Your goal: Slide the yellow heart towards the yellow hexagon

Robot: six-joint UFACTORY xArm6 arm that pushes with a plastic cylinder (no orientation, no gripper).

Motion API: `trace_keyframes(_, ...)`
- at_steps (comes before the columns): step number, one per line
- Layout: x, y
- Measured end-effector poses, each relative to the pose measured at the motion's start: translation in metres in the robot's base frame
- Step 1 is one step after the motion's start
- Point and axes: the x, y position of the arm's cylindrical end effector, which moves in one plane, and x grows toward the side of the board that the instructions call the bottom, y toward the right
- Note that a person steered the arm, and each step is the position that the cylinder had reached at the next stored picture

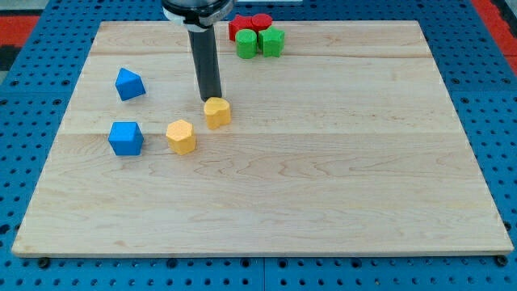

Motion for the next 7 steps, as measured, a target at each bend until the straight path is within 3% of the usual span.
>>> trace_keyframes(2, 0.018, 0.03)
trace_keyframes(7, 0.03, 0.027)
